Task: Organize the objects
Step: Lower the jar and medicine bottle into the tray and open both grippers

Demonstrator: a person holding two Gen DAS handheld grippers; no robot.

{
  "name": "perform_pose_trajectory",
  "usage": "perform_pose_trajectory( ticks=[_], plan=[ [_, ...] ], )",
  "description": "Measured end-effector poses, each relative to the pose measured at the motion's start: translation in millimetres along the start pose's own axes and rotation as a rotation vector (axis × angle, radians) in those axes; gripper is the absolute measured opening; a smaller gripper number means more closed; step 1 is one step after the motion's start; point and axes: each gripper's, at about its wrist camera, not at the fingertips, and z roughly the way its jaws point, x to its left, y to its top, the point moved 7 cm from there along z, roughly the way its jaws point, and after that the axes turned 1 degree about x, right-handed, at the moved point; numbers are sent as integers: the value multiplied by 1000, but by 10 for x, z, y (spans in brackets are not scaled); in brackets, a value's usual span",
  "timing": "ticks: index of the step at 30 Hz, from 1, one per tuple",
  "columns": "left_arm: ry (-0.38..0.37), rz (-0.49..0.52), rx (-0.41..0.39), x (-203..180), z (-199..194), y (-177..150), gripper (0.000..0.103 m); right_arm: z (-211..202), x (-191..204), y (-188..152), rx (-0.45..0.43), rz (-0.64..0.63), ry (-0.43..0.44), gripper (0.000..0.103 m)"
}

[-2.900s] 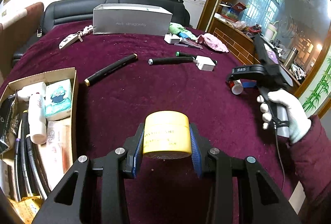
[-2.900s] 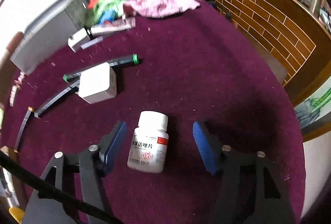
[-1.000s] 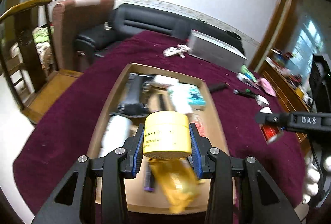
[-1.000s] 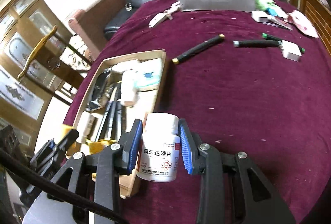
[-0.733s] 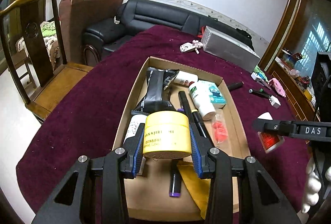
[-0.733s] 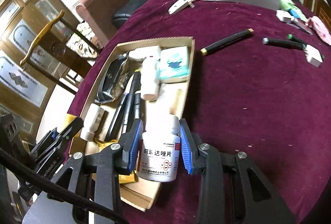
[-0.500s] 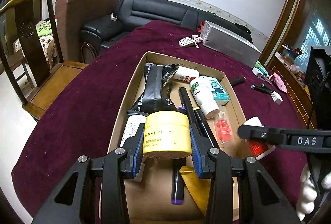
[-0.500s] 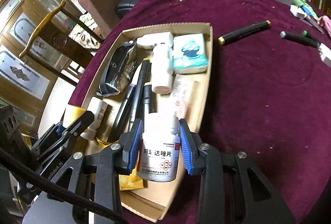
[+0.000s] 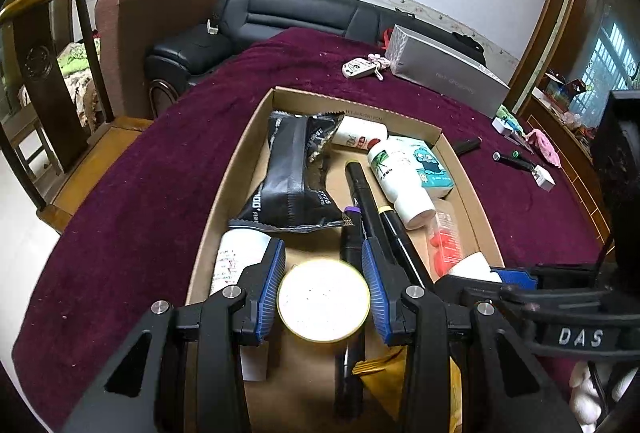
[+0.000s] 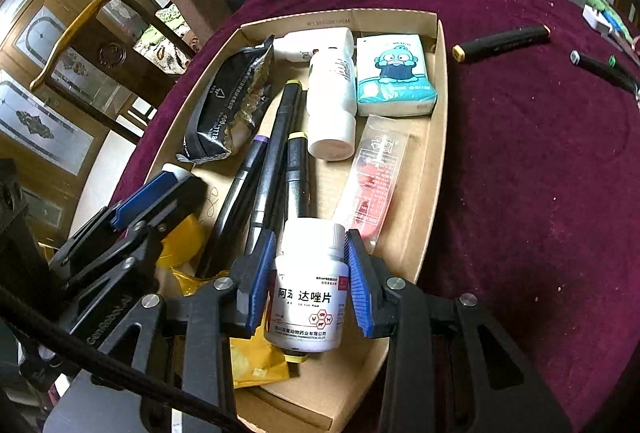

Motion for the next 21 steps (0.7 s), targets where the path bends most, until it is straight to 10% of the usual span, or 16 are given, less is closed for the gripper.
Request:
perform_pose_trajectory(
  ticks=[21],
  plan=[
    [-34,-62,-89,-12,-367,143,36,2,88,-183,-29,-125,-98,34]
  ],
)
